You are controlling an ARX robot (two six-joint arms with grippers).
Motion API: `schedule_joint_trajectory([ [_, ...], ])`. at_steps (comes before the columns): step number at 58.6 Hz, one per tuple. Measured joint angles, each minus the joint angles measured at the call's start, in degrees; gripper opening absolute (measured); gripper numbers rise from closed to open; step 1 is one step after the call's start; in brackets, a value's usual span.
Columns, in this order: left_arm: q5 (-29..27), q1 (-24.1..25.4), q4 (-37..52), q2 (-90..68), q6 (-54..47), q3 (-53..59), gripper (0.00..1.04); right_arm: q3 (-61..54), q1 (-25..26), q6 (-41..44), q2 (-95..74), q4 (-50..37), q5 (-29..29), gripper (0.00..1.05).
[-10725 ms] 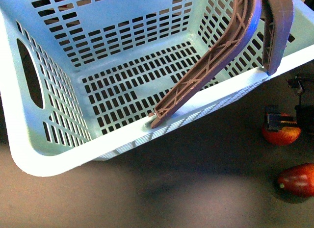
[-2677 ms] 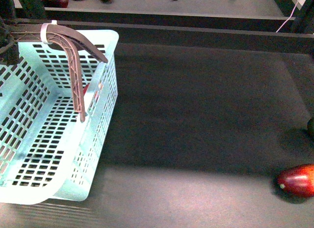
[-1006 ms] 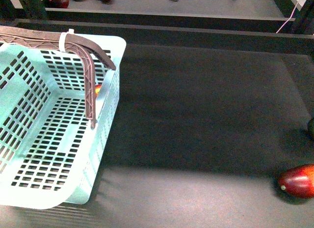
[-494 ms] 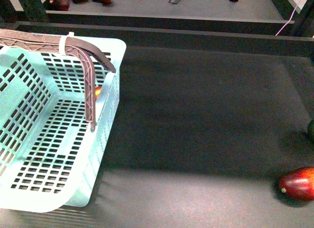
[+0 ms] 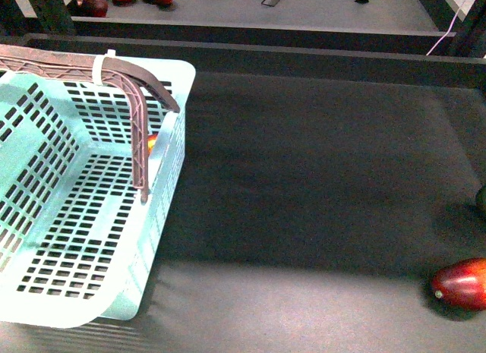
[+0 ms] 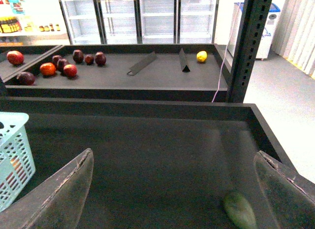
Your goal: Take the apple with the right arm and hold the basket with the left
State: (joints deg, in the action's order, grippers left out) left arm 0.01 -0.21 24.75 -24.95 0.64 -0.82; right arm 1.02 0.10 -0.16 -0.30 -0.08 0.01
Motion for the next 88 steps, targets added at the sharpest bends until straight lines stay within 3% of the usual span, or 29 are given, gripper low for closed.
schedule_joint_trajectory([
  [42,0.00,0.00,-15.23,15.45,0.00,0.00,0.03,0.00,0.00,0.00,0.00,0.00,0.00,0.96],
  [47,0.00,0.00,-23.87,22.45,-0.02,-0.02,0.03,0.00,0.00,0.00,0.00,0.00,0.00,0.96],
  [73,-0.02,0.00,-24.68,24.59,0.02,-0.02,0.04,0.00,0.00,0.00,0.02,0.00,0.00,0.96],
  [88,-0.02,0.00,-24.68,24.59,0.00,-0.02,0.51,0.00,0.00,0.00,0.02,0.00,0.00,0.96],
])
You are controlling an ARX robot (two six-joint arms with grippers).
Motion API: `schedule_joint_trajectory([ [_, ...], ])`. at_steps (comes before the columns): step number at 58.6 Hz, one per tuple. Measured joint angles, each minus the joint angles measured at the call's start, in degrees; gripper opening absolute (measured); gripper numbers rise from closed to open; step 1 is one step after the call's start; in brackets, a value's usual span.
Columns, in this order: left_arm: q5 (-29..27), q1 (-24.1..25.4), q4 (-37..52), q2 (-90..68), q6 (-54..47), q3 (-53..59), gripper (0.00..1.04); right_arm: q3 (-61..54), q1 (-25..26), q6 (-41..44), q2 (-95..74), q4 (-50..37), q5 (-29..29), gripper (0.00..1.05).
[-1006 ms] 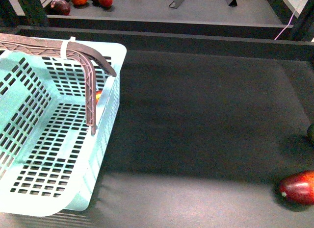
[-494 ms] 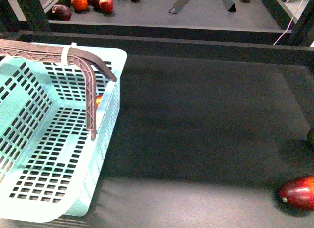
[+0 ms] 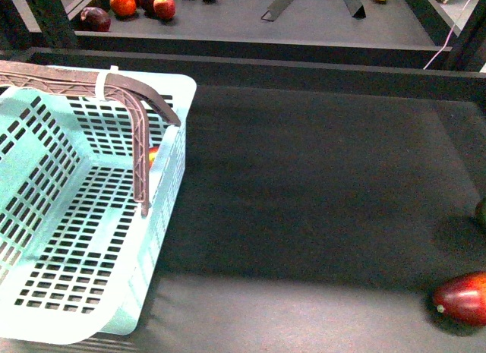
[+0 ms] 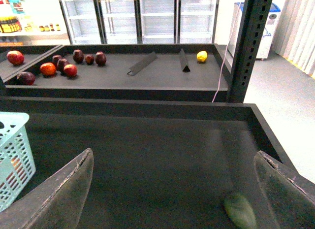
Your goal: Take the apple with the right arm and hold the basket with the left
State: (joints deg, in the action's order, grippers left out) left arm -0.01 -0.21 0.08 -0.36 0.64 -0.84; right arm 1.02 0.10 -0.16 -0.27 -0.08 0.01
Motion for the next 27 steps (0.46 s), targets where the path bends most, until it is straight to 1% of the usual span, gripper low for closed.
schedule_joint_trajectory([
  [3,0.00,0.00,0.00,0.00,-0.02,0.00,0.62,0.00,0.00,0.00,0.00,0.00,0.00,0.96],
  [7,0.00,0.00,0.00,0.00,0.00,0.00,0.73,0.00,0.00,0.00,0.00,0.00,0.00,0.96],
  [9,0.00,0.00,0.00,0.00,0.00,0.00,0.80,0.00,0.00,0.00,0.00,0.00,0.00,0.96],
  [11,0.00,0.00,0.00,0.00,-0.02,0.00,0.85,0.00,0.00,0.00,0.00,0.00,0.00,0.96],
  [14,0.00,0.00,0.00,0.00,0.00,0.00,0.95,0.00,0.00,0.00,0.00,0.00,0.00,0.96],
  [16,0.00,0.00,0.00,0.00,-0.04,0.00,0.99,0.00,0.00,0.00,0.00,0.00,0.00,0.96],
  [20,0.00,0.00,0.00,0.00,-0.11,0.00,0.97,0.00,0.00,0.00,0.00,0.00,0.00,0.96],
  [27,0.00,0.00,0.00,0.00,-0.13,0.00,0.98,0.00,0.00,0.00,0.00,0.00,0.00,0.96],
])
